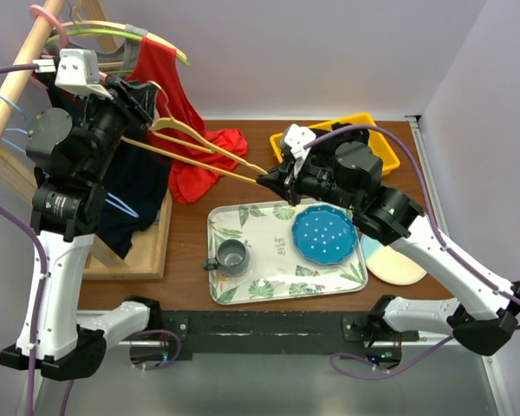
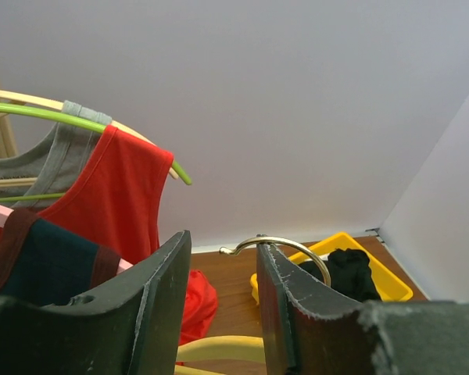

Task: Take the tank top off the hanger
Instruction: Place the hanger at the clothesline.

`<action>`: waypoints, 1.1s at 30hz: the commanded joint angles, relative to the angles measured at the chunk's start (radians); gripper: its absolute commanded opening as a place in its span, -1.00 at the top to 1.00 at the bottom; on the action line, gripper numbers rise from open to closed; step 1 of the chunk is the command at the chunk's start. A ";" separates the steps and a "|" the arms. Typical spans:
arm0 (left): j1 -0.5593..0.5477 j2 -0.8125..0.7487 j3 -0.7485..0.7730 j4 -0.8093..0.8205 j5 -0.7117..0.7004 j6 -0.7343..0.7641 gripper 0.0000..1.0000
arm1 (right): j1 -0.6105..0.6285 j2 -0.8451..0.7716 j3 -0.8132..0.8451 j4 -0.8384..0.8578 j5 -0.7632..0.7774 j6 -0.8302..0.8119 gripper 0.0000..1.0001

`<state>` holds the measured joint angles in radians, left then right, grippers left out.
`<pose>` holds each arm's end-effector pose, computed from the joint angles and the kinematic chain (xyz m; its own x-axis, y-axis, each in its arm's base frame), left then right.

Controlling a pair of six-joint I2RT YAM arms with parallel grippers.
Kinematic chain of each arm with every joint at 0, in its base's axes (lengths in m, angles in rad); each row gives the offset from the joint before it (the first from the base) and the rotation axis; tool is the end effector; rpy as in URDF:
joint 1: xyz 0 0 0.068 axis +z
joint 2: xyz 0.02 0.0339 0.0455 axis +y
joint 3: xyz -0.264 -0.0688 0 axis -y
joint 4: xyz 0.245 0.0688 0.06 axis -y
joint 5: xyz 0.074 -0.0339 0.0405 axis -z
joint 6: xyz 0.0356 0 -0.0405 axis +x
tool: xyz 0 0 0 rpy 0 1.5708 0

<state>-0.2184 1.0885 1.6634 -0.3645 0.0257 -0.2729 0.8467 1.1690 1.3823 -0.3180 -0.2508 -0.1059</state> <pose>0.1733 -0.0394 0.5538 0.1314 -0.3051 -0.9432 0.2872 0.9224 -0.2584 0.1599 0.1942 0.4556 0.0251 -0.1261 -0.9917 -0.8915 0.4460 -0.0793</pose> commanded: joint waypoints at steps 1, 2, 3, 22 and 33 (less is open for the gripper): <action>-0.002 -0.015 0.045 0.035 -0.014 0.001 0.12 | -0.001 -0.025 0.003 0.014 -0.025 0.000 1.00; -0.002 -0.021 0.047 0.030 -0.007 0.000 0.10 | -0.001 -0.020 0.004 0.017 -0.025 0.006 1.00; -0.002 -0.025 0.047 0.026 -0.003 -0.002 0.09 | -0.003 -0.019 0.007 0.016 -0.027 0.009 1.00; -0.004 -0.233 -0.004 0.038 0.017 -0.114 -1.00 | 0.003 0.219 0.259 0.082 -0.107 0.184 1.00; -0.002 -0.174 -0.007 0.114 0.243 -0.186 -1.00 | 0.080 0.497 0.628 0.039 -0.082 0.144 1.00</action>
<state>-0.2184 0.8738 1.6329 -0.3191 0.1478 -0.4103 0.9062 1.6077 1.8671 -0.3241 -0.3321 0.0490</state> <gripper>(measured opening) 0.997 0.045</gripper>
